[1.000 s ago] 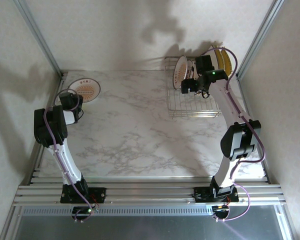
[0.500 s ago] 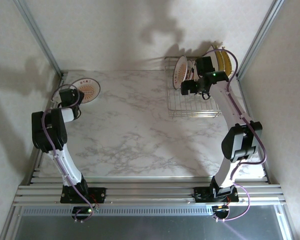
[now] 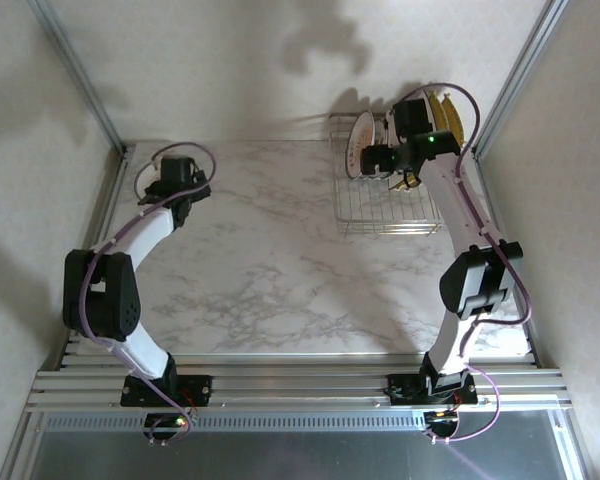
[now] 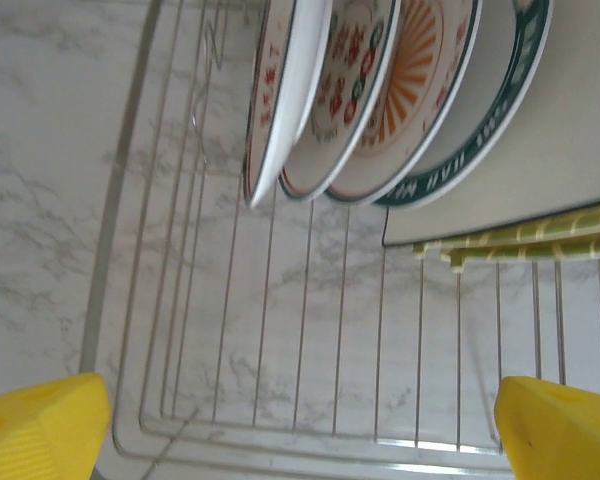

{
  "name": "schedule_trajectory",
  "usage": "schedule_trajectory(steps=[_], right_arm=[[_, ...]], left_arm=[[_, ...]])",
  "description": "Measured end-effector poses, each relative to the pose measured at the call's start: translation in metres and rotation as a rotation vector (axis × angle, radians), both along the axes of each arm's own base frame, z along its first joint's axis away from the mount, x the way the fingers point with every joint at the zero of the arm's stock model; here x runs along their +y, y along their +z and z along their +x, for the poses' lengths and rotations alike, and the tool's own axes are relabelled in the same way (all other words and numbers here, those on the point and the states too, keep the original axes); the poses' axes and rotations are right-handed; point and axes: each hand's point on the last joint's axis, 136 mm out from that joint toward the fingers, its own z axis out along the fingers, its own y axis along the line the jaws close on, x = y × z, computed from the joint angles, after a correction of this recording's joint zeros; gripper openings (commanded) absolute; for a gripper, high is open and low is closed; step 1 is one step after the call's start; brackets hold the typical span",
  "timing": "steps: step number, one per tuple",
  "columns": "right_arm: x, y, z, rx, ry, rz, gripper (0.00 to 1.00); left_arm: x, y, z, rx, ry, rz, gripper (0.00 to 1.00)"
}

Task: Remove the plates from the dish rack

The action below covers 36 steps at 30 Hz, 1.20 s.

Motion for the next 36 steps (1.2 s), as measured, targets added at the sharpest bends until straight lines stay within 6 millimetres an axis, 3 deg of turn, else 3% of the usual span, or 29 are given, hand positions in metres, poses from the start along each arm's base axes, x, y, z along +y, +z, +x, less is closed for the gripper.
schedule_trajectory(steps=[6,12,20,29,36], right_arm=[[0.010,0.012,0.046,-0.063,-0.006,-0.017,0.92],[0.021,-0.012,0.089,-0.073,-0.011,-0.054,0.79],[0.030,-0.060,0.108,-0.022,-0.017,-0.081,0.66],[0.029,-0.071,0.137,-0.088,-0.068,-0.089,0.50],[0.027,-0.071,0.145,-0.119,-0.097,-0.103,0.34]], left_arm=[[-0.037,0.029,-0.001,0.082,-0.155,0.030,1.00],[-0.054,0.015,-0.012,0.193,-0.218,0.060,0.99],[-0.055,-0.002,-0.021,0.271,-0.243,0.062,1.00],[-0.059,-0.007,-0.020,0.285,-0.261,0.050,1.00],[-0.060,-0.007,-0.020,0.285,-0.263,0.047,1.00]])
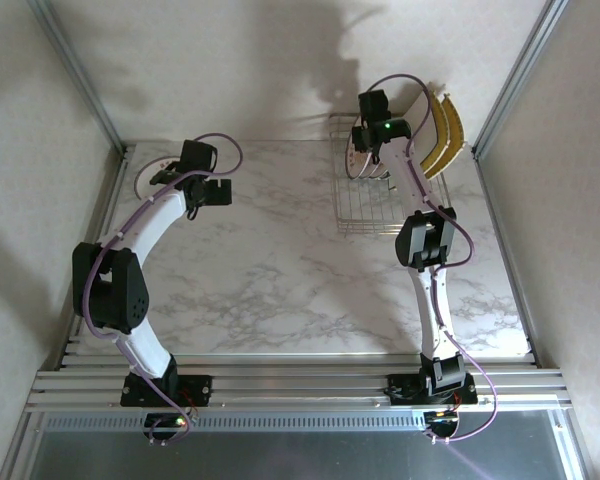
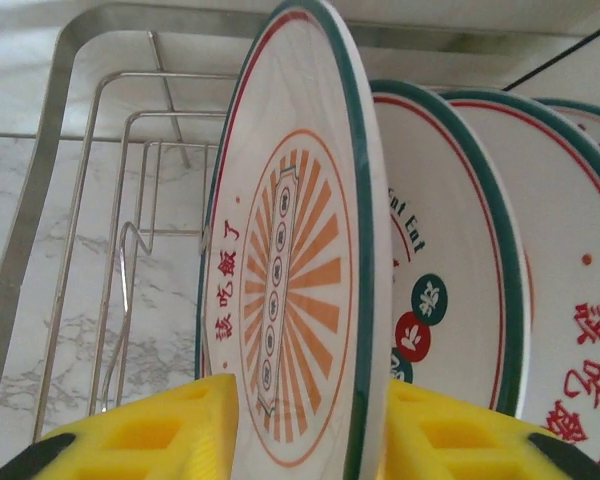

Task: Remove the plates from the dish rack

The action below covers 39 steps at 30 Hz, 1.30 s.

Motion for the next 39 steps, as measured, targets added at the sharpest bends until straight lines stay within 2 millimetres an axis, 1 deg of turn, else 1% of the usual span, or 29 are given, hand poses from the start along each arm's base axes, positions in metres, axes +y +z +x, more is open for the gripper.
schedule_trajectory(steps=[2,7,9,12,16,18,25,29,33,39], right_arm=[[0.000,0.003,0.002,-0.014,-0.008,-0.004,0.26],[0.000,0.006,0.004,-0.033,-0.022,-0.016,0.18],[0.000,0.008,0.005,-0.043,-0.032,-0.016,0.16],[-0.002,0.008,0.006,-0.052,-0.052,-0.030,0.09],[-0.004,0.008,0.006,-0.056,-0.071,-0.042,0.02],[-0.004,0.009,0.006,-0.058,-0.075,-0.049,0.00],[-0.003,0.008,0.003,-0.056,-0.086,-0.072,0.00],[-0.003,0.012,-0.001,-0.054,-0.087,-0.085,0.00],[-0.005,0.026,-0.011,-0.048,-0.081,-0.111,0.00],[-0.019,0.072,-0.033,-0.076,-0.082,-0.161,0.00]], left_arm=[[0.000,0.000,0.000,0.000,0.000,0.000,1.00],[0.000,-0.003,-0.002,0.005,0.001,0.001,1.00],[0.001,-0.004,-0.003,0.009,0.001,0.002,1.00],[0.001,-0.005,-0.006,0.012,0.001,0.002,1.00],[0.001,-0.004,-0.007,0.010,0.003,-0.001,1.00],[0.001,-0.004,-0.008,0.010,0.003,-0.001,1.00],[0.002,-0.006,-0.009,0.013,0.008,-0.003,1.00],[0.002,-0.005,-0.009,0.010,0.014,-0.004,1.00],[0.003,-0.006,-0.014,0.011,0.021,-0.008,1.00],[0.004,-0.007,-0.018,0.011,0.027,-0.013,1.00]])
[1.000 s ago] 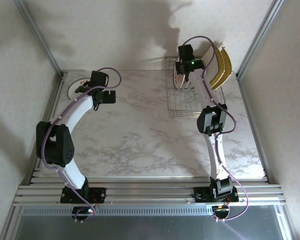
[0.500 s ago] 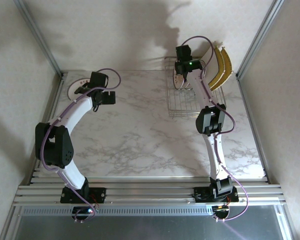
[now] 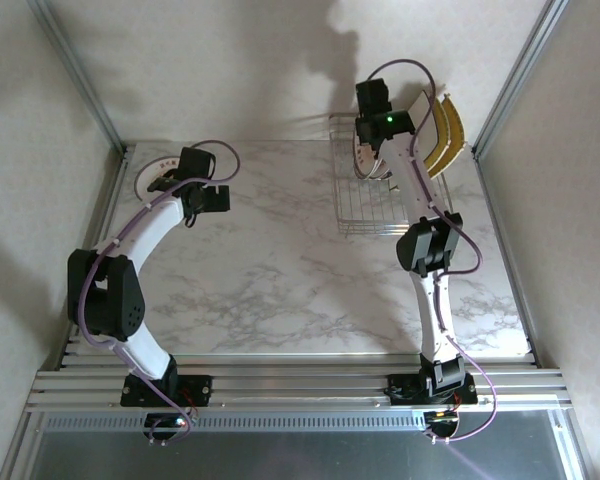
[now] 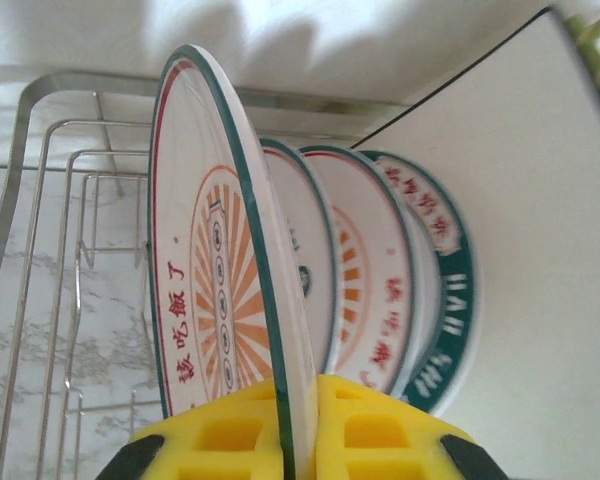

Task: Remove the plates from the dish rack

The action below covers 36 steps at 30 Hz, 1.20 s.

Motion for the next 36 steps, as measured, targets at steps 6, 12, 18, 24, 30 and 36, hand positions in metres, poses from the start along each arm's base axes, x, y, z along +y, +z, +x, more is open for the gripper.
schedule_trajectory(steps=[6,12,18,24,30,36], right_arm=[[-0.002,0.050,-0.027,-0.053,0.028,-0.002,0.00],[0.005,0.079,-0.050,-0.085,0.066,0.008,0.00],[0.020,0.058,-0.075,-0.015,0.166,0.144,0.00],[0.037,0.012,-0.116,0.073,0.302,0.523,0.00],[0.056,-0.026,-0.127,0.113,0.377,0.800,0.00],[0.073,-0.045,-0.136,0.150,0.422,0.939,0.00]], left_arm=[[0.000,0.000,0.000,0.000,0.000,0.000,0.99],[0.000,0.000,0.000,0.000,0.000,0.000,1.00],[-0.005,-0.001,0.000,0.002,-0.013,-0.024,1.00],[-0.016,-0.001,0.011,-0.013,-0.045,-0.070,1.00],[-0.024,-0.011,0.019,-0.005,-0.068,-0.103,0.99],[-0.027,-0.006,0.023,-0.018,-0.075,-0.113,1.00]])
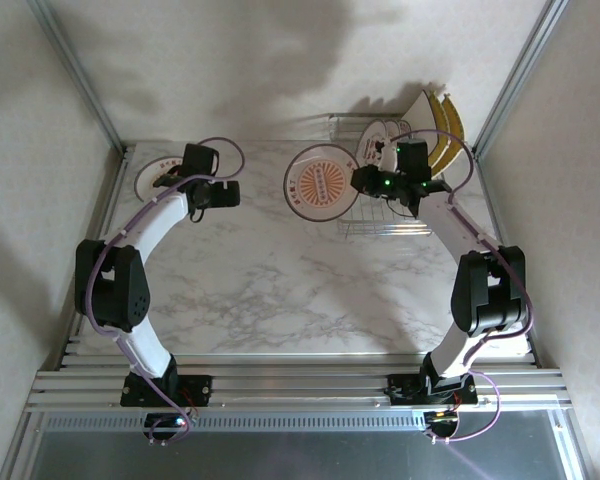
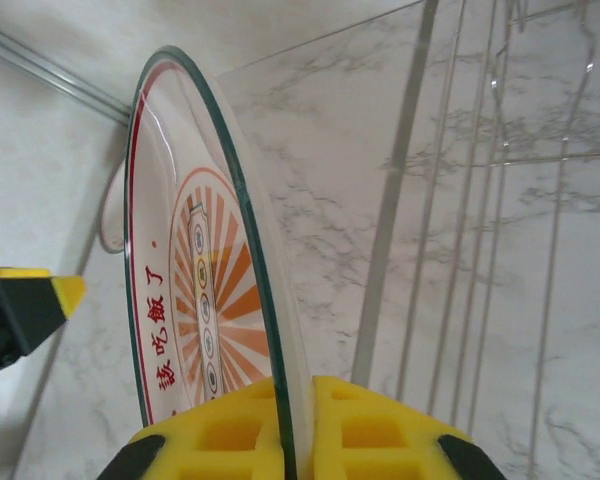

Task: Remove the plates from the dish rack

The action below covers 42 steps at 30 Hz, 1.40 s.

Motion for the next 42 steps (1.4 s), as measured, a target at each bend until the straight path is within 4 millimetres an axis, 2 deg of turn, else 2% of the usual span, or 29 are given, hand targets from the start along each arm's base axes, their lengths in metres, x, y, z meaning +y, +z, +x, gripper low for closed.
schedule_trajectory(steps=[4,7,12,15,18,23,25,28,31,34,37,40,42], right_arm=[[0.005,0.006,0.002,-0.017,0.010,0.049,0.00],[0.008,0.013,0.004,-0.038,0.017,0.073,0.00],[0.014,0.011,0.009,-0.035,0.031,0.116,0.00],[0.018,0.001,0.012,-0.008,0.045,0.134,0.00],[0.023,-0.009,0.015,0.029,0.056,0.149,0.00],[0.034,-0.007,0.015,0.032,0.084,0.166,0.00],[0.042,-0.001,0.013,0.024,0.105,0.187,0.00],[0.051,0.007,0.010,0.009,0.134,0.215,0.00],[0.057,0.009,0.010,0.009,0.148,0.229,0.00],[0.059,0.004,0.013,0.019,0.146,0.229,0.00],[0.059,-0.001,0.015,0.025,0.148,0.224,0.00],[0.060,-0.002,0.016,0.016,0.151,0.222,0.02],[0.060,-0.001,0.016,0.013,0.151,0.222,0.15]], left_arm=[[-0.004,0.008,0.006,-0.026,-0.012,-0.021,0.99],[-0.019,0.014,0.011,-0.054,-0.058,-0.092,1.00],[-0.067,0.032,0.020,-0.134,-0.205,-0.338,1.00],[-0.097,0.035,0.015,-0.157,-0.301,-0.516,0.99],[-0.116,0.036,0.006,-0.149,-0.360,-0.650,0.98],[-0.137,0.049,0.007,-0.178,-0.423,-0.791,0.81],[-0.141,0.050,0.009,-0.178,-0.431,-0.825,0.76],[-0.145,0.044,0.012,-0.161,-0.424,-0.862,0.62],[-0.146,0.038,0.013,-0.139,-0.413,-0.882,0.43],[-0.147,0.042,0.013,-0.147,-0.420,-0.896,0.17],[-0.148,0.044,0.013,-0.139,-0.406,-0.916,0.00],[-0.146,0.043,0.015,-0.127,-0.382,-0.934,0.00],[-0.146,0.044,0.015,-0.128,-0.381,-0.939,0.00]])
